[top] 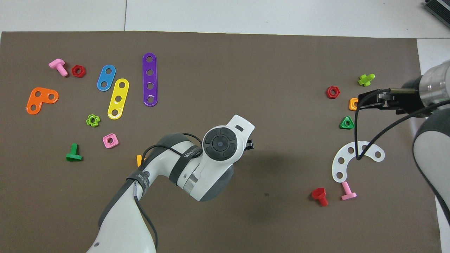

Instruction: Unscrew and place screws in storage area

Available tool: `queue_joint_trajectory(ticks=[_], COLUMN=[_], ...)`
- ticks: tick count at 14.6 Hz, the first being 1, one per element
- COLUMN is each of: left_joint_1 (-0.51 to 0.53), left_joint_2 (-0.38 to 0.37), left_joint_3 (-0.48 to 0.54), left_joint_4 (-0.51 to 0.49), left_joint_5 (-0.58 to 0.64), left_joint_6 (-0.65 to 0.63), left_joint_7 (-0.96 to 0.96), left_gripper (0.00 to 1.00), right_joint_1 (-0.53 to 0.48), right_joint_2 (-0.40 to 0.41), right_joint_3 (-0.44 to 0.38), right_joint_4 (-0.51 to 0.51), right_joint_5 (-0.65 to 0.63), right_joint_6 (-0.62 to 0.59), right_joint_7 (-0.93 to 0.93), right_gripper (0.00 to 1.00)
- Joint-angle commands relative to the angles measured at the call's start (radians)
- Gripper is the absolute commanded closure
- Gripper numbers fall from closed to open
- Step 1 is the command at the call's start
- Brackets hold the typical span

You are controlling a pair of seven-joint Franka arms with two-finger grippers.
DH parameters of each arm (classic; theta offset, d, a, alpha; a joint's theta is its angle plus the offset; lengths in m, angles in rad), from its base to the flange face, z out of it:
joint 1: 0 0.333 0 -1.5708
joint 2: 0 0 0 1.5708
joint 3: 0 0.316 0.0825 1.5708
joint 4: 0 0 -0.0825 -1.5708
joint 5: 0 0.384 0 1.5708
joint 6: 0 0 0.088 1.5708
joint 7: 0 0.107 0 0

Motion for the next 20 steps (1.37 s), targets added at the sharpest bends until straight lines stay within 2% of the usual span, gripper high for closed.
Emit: queue_joint_trajectory(ticks=[1, 5, 11, 13, 17, 18, 20], left_joint_1=[-0.018, -0.018, -0.018, -0.018, -0.015, -0.01, -0.002], left_joint_2=[0.029, 0.03, 0.03, 0.03, 0.03, 0.03, 0.049], left_joint_3=[0.017, 0.017, 0.017, 0.017, 0.015, 0.015, 0.015], left_joint_4=[0.007, 0.006, 0.01, 0.012, 0.038, 0.059, 0.125], left_joint_5=[0.01, 0.016, 0.017, 0.033, 0.034, 0.034, 0.034], left_joint_6=[0.021, 0.025, 0.012, 0.008, -0.026, -0.049, -0.105], left_joint_7=[-0.011, -0.009, -0.005, -0.003, -0.003, -0.003, -0.003], left_gripper=[0.27, 0.31, 0.46, 0.56, 0.92, 0.98, 1.0], right_joint_1=[-0.011, -0.011, -0.011, -0.011, -0.011, -0.011, -0.011], right_joint_2=[-0.005, -0.005, -0.005, -0.005, -0.005, -0.005, -0.005], right_joint_3=[0.005, 0.005, 0.005, 0.005, 0.005, 0.005, 0.005], right_joint_4=[-0.009, -0.009, -0.009, -0.009, -0.009, -0.009, -0.009], right_joint_5=[-0.003, -0.003, -0.003, -0.003, -0.003, -0.003, -0.003], right_joint_6=[-0.001, -0.001, -0.001, -0.001, -0.001, -0.001, -0.001], right_joint_7=[-0.027, -0.027, -0.027, -0.027, -0.027, -0.027, -0.027], right_gripper=[0.0, 0.0, 0.0, 0.0, 0.0, 0.0, 0.0])
